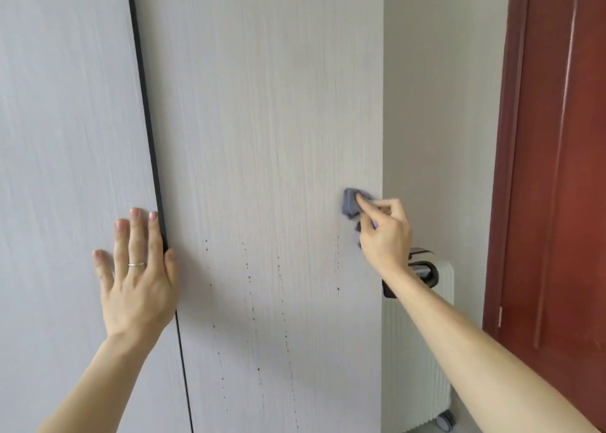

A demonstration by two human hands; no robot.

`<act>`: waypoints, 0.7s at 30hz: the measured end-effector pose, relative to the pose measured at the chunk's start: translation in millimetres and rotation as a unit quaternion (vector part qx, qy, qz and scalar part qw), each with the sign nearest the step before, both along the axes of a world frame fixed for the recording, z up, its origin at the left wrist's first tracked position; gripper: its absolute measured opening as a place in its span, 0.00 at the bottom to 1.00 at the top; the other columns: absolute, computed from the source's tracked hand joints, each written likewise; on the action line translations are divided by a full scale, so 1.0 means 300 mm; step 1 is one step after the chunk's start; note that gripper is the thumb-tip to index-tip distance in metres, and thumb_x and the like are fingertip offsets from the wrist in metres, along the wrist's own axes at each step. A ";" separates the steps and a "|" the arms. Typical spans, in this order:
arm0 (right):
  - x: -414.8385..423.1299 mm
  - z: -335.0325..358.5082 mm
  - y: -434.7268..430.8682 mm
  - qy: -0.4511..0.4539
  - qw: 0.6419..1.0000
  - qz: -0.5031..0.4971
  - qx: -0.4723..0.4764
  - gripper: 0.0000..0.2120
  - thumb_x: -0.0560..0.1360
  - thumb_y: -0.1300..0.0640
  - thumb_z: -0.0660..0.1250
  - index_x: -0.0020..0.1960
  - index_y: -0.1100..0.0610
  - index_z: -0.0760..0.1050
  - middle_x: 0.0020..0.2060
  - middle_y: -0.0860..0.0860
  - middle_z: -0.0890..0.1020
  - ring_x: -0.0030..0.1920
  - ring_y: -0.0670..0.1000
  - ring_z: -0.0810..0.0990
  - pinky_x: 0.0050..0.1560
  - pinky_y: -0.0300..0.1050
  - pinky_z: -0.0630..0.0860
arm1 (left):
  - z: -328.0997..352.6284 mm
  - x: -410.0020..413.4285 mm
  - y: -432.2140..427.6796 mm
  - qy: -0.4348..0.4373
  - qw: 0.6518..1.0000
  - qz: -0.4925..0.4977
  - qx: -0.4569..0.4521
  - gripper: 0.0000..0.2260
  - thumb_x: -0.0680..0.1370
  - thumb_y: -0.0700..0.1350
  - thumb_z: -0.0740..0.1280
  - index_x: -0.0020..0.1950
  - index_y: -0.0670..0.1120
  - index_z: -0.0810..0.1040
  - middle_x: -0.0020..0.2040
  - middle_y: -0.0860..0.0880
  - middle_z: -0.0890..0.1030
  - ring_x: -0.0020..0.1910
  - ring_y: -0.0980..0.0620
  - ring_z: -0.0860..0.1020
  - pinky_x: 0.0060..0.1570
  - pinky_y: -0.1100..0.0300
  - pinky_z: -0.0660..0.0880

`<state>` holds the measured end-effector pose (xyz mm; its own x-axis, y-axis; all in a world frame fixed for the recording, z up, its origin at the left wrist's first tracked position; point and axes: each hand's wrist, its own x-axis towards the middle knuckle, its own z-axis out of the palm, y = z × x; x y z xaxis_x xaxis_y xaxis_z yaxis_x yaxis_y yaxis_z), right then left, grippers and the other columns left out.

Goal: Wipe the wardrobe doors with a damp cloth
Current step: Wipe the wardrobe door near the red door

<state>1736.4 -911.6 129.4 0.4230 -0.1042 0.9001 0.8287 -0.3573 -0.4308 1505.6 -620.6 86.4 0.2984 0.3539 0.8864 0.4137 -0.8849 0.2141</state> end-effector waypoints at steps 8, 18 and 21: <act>0.035 0.177 0.013 -0.034 0.998 -0.027 0.033 0.17 0.77 0.59 0.67 0.62 0.44 0.81 0.47 0.43 0.72 0.47 0.50 0.79 0.43 0.42 0.73 | -0.001 0.015 -0.030 -0.019 0.998 -0.008 -0.054 0.27 0.84 0.55 0.42 0.83 0.54 0.43 0.82 0.60 0.38 0.80 0.58 0.37 0.78 0.40 0.41; 0.001 0.013 -0.014 0.025 1.000 -0.006 0.013 0.18 0.77 0.61 0.67 0.61 0.44 0.82 0.47 0.44 0.73 0.43 0.45 0.76 0.42 0.42 0.73 | 0.006 -0.015 -0.042 0.007 0.999 -0.009 -0.049 0.26 0.85 0.56 0.41 0.83 0.56 0.41 0.81 0.61 0.36 0.79 0.59 0.34 0.78 0.41 0.42; 0.013 0.102 0.017 0.047 0.996 -0.011 0.070 0.18 0.77 0.61 0.66 0.63 0.45 0.81 0.47 0.44 0.70 0.41 0.42 0.72 0.44 0.31 0.65 | -0.003 -0.010 -0.045 0.002 0.998 -0.011 -0.059 0.25 0.87 0.54 0.44 0.83 0.56 0.41 0.81 0.60 0.36 0.79 0.57 0.35 0.78 0.41 0.41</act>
